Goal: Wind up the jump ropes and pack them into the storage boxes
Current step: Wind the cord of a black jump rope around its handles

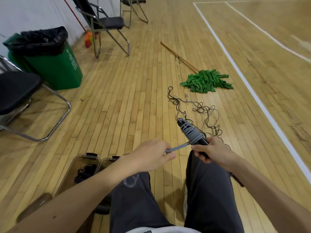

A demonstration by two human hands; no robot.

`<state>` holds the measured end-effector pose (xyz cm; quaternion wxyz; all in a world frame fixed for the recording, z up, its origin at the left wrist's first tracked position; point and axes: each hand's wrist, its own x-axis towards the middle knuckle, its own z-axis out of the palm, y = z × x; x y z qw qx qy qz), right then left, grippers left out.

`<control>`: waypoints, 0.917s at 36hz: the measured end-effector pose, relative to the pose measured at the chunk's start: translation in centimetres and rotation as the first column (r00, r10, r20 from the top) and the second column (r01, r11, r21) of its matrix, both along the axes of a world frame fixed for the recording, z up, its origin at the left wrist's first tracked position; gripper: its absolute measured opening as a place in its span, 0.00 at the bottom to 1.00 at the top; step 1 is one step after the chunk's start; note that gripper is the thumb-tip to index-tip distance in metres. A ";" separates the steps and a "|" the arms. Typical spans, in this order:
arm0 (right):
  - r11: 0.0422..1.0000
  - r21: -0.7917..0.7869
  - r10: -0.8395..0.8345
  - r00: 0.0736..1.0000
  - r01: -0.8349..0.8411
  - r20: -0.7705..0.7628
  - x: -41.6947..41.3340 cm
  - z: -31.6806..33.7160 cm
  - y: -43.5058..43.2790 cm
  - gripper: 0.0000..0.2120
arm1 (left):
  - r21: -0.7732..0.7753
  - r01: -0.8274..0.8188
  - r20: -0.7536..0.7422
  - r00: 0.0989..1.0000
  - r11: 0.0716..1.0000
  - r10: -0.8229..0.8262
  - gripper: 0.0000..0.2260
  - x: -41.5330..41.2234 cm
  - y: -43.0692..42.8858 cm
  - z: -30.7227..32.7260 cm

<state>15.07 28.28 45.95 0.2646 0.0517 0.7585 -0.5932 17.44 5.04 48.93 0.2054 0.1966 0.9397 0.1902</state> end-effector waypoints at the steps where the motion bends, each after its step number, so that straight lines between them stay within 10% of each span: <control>1: 1.000 0.005 -0.007 1.000 0.007 0.005 0.0 -0.1 -0.1 0.05 | -0.051 0.029 -0.044 0.999 0.998 -0.031 0.14 0.1 0.3 0.4; 10: 0.986 -0.024 0.165 0.970 -0.163 0.177 0.9 0.2 -0.5 0.06 | -0.368 0.253 -0.338 0.860 0.895 -0.382 0.14 0.2 1.6 3.5; 19: 0.920 0.059 0.366 0.901 -0.389 0.233 1.8 1.3 -1.5 0.06 | -0.474 0.418 -0.264 0.773 0.775 -0.577 0.15 -1.0 2.4 6.5; 33: 0.744 0.116 0.629 0.749 -0.658 0.209 5.0 4.7 -2.5 0.09 | -0.173 0.399 -0.151 0.893 0.901 -0.424 0.18 -2.5 1.8 7.7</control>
